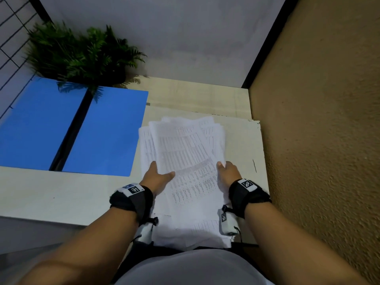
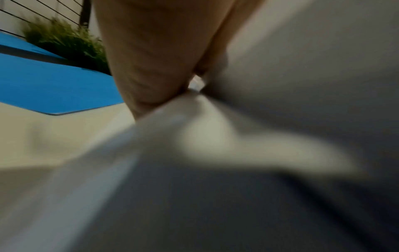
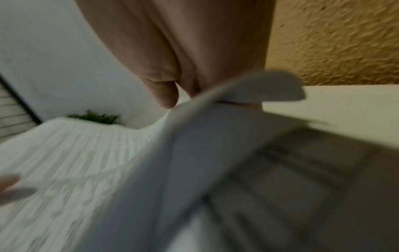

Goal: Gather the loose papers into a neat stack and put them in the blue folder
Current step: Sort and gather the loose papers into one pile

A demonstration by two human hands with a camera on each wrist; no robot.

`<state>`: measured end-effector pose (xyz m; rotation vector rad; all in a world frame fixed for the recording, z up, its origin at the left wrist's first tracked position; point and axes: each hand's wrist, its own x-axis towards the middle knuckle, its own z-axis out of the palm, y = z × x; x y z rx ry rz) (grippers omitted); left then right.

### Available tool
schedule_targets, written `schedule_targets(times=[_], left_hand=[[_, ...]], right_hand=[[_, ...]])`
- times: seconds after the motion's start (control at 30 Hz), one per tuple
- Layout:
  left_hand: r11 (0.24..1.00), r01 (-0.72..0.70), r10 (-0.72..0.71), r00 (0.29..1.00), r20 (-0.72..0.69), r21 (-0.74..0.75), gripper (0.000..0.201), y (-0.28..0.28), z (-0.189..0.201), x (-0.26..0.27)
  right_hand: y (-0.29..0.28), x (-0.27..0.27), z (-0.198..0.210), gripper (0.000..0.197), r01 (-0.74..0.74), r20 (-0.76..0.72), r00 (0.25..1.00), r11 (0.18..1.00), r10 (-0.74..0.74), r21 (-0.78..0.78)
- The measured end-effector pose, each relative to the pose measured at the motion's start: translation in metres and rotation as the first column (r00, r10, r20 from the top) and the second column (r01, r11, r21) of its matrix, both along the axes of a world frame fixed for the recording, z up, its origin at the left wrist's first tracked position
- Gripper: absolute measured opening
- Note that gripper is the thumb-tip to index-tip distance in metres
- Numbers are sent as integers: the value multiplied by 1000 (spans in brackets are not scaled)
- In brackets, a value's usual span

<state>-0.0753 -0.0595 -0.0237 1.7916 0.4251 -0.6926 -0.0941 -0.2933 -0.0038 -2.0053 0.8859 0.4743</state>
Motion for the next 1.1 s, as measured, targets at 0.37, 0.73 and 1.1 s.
schedule_targets(times=[0.37,0.73,1.1], left_hand=[[984,-92,120,975,186,-151,34,-12,32,-8],[964,-89,64,992,106,249,54,14,0,0],[978,-41,44,999,12,-205,44,-8,15,-3]], right_hand=[[-16,-10,1,45,256,114,950,932,-292,256],[-4,2,-1,35,38,38,999,999,-39,37],[-34,-3,-27,110,321,-61,947,906,-317,277]])
